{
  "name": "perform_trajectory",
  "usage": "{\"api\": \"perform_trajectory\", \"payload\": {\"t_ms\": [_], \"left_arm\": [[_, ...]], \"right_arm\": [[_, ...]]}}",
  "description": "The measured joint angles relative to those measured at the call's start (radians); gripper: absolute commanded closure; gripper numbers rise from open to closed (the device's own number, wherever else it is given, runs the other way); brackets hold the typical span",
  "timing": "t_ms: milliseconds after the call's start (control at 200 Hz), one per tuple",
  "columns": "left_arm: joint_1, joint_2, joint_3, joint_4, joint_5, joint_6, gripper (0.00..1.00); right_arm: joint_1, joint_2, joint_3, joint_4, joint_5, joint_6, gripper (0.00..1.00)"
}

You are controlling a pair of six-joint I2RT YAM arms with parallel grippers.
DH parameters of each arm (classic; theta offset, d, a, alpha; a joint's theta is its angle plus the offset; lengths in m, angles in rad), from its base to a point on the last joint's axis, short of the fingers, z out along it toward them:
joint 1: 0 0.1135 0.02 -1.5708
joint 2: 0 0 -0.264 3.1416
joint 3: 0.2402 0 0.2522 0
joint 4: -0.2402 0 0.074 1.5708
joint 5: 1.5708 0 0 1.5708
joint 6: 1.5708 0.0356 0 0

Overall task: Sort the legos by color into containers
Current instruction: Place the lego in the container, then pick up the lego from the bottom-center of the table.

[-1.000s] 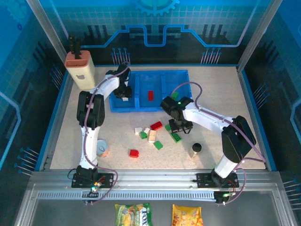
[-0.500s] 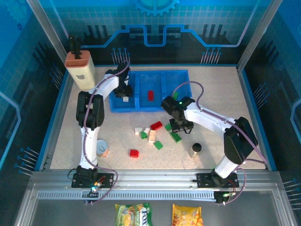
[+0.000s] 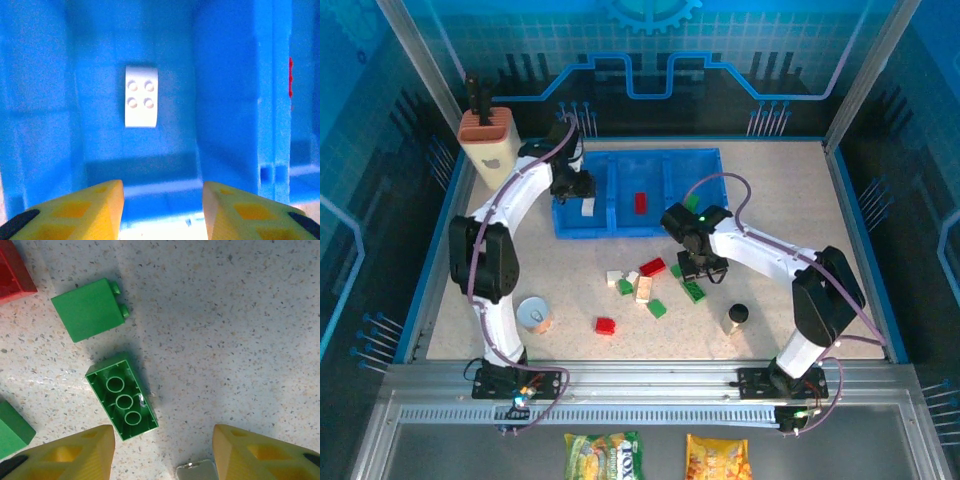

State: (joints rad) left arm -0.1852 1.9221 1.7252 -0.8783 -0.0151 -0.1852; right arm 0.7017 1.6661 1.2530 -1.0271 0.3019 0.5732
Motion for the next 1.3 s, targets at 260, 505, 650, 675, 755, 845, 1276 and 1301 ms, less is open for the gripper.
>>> {"api": "perform_trajectory", "payload": {"t_ms": [260,505,650,675,755,845,1276,1301], "left_arm": [[0.000,-0.132,-0.117,-0.065,0.005,0.009,0.53],[0.000,-0.254,-0.234,-0.096,0.002,0.055,0.52],[0.000,-0.299,-0.333,-0.064,0.006,0.069,0.52],[0.000,-0.303,-0.346,-0.058,0.010,0.073,0.52],[0.000,-0.304,-0.370,-0.037,0.021,0.083,0.52],[0.000,-0.304,-0.385,-0.012,0.028,0.089,0.52],[0.000,-0.308,-0.415,0.037,0.043,0.109,0.52],[0.000,-0.308,-0.415,0.039,0.043,0.109,0.52]], "right_arm": [[0.000,0.024,-0.016,0.072,-0.054,-0.066,0.45],[0.000,0.042,-0.059,0.118,-0.085,-0.129,0.44],[0.000,0.089,-0.062,0.141,-0.100,-0.148,0.44],[0.000,0.097,-0.063,0.144,-0.101,-0.150,0.44],[0.000,0.120,-0.064,0.154,-0.102,-0.156,0.44],[0.000,0.141,-0.069,0.163,-0.105,-0.163,0.45],[0.002,0.186,-0.076,0.174,-0.113,-0.175,0.56],[0.004,0.186,-0.076,0.174,-0.113,-0.175,0.57]]}}
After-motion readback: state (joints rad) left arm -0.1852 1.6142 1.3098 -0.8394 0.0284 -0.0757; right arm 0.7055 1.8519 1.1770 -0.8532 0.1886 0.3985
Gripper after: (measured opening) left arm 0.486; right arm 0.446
